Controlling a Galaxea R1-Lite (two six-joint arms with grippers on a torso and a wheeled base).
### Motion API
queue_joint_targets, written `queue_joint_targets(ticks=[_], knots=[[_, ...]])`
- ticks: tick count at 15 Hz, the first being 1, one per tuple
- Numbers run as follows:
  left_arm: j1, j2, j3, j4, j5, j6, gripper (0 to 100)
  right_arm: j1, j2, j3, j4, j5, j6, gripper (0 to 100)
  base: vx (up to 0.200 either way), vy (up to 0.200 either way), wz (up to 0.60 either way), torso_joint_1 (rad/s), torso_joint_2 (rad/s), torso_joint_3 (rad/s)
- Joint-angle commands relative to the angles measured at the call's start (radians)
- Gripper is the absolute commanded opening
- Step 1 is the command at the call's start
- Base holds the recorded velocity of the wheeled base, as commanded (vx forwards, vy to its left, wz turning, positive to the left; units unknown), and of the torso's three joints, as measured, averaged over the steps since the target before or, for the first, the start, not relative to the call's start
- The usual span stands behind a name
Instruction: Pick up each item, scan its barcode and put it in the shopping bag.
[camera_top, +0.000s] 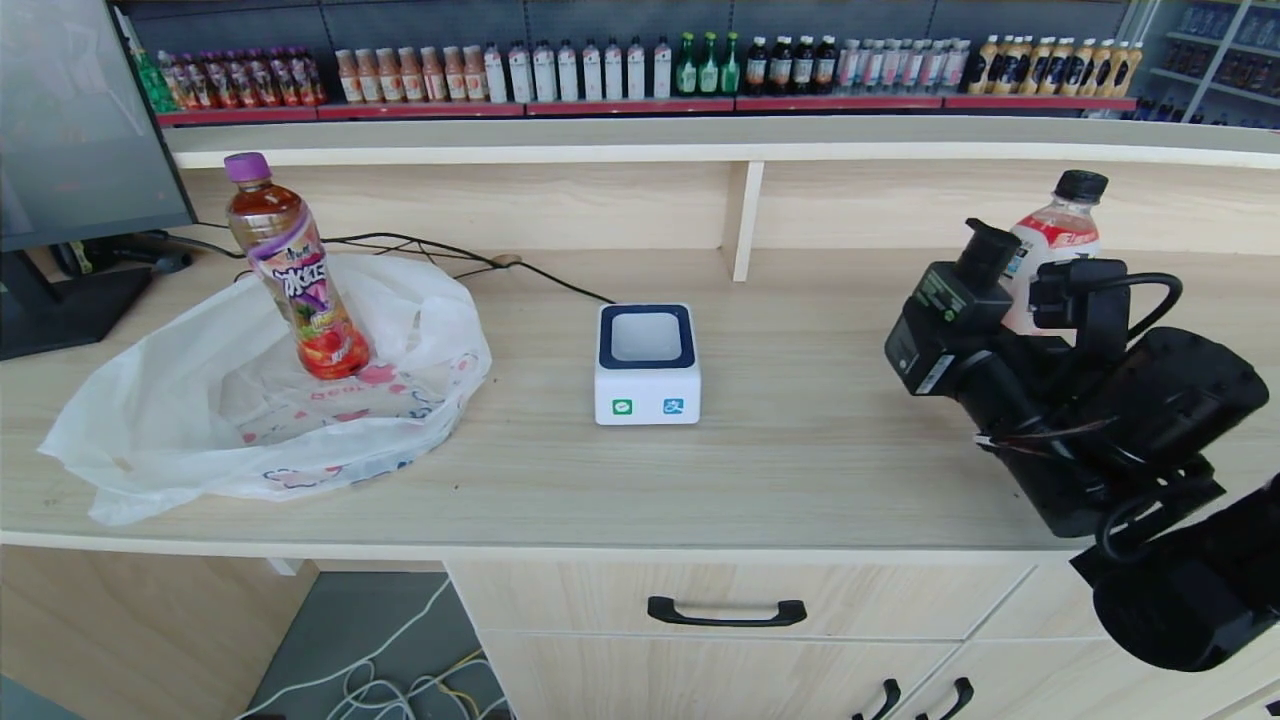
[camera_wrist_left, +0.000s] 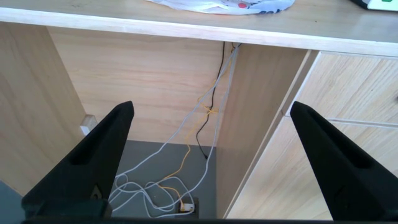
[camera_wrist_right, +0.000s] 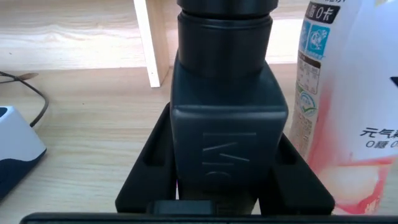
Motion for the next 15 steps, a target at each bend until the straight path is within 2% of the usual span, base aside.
queue_joint_targets(ticks=[1,3,6,9,12,13,15], knots=[[0.000,0.000,0.000,0.000,0.001,0.000,100,0.000,-0.117,0.076,-0.001,0.004,0.002,0,0.000,0.000,0.00,0.000,0.00,0.000],[0.000,0.000,0.000,0.000,0.000,-0.002,100,0.000,-0.177,0.136,-0.001,0.005,0.004,0,0.000,0.000,0.00,0.000,0.00,0.000],[0.000,0.000,0.000,0.000,0.001,0.000,100,0.008,-0.212,0.159,-0.001,0.014,0.005,0,0.000,0.000,0.00,0.000,0.00,0.000],[0.000,0.000,0.000,0.000,0.001,-0.002,100,0.057,-0.227,0.159,-0.001,0.088,0.020,0,0.000,0.000,0.00,0.000,0.00,0.000],[0.000,0.000,0.000,0.000,0.001,-0.002,100,0.201,-0.233,0.133,-0.001,0.100,0.036,0,0.000,0.000,0.00,0.000,0.00,0.000],[0.000,0.000,0.000,0.000,0.001,-0.002,100,0.257,-0.230,0.099,-0.001,0.129,0.045,0,0.000,0.000,0.00,0.000,0.00,0.000],[0.000,0.000,0.000,0.000,0.000,-0.002,100,0.309,-0.215,0.036,-0.001,0.197,0.040,0,0.000,0.000,0.00,0.000,0.00,0.000]])
